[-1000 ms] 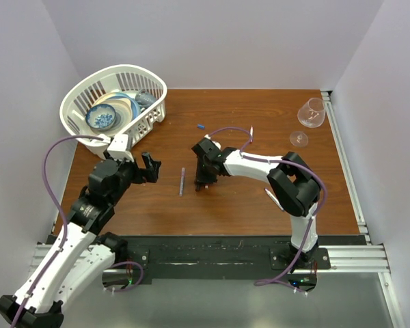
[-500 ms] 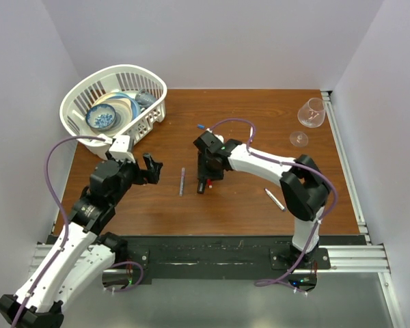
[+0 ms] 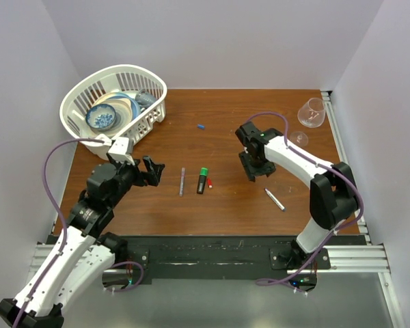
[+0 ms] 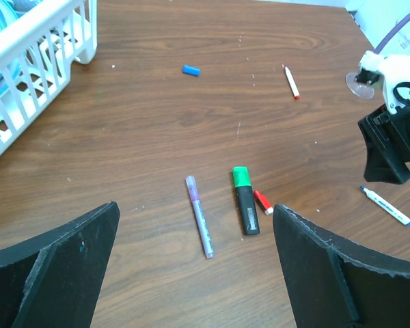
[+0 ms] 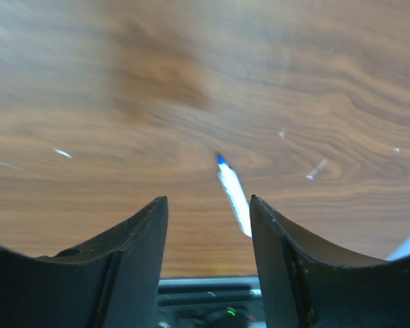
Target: Insert the pens into the pen caps
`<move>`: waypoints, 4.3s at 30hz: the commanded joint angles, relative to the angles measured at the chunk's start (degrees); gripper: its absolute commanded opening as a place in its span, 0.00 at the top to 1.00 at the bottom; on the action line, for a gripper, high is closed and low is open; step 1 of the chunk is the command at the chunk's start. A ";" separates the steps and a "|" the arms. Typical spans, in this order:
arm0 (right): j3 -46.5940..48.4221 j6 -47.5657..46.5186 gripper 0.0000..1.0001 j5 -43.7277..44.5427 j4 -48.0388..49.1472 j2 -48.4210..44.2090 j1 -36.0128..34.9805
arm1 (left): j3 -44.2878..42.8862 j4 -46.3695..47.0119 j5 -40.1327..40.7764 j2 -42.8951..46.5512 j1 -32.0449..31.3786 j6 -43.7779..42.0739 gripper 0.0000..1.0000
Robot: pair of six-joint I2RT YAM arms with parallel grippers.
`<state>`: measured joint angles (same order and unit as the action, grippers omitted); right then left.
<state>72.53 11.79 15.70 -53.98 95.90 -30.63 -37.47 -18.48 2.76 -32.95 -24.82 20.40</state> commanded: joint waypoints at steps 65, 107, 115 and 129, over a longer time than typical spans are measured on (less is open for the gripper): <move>-12.85 15.87 1.00 -41.28 36.12 -19.87 5.06 | 5.75 33.32 -38.97 -19.76 -0.58 18.79 0.19; -8.99 23.37 0.49 -39.18 49.93 -26.65 1.18 | -8.84 16.24 -27.12 -26.38 -2.19 12.47 1.00; 3.04 20.12 0.45 -33.99 51.95 -9.09 5.94 | -10.51 1.88 -15.61 -18.04 0.30 2.02 1.00; 29.32 19.41 0.42 -30.38 55.73 27.13 6.37 | -2.34 3.63 -10.33 -5.99 0.30 -5.11 1.00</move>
<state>94.98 31.81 -17.26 -1.34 119.17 -24.32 -40.36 -17.04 -9.32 -40.97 -24.51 18.22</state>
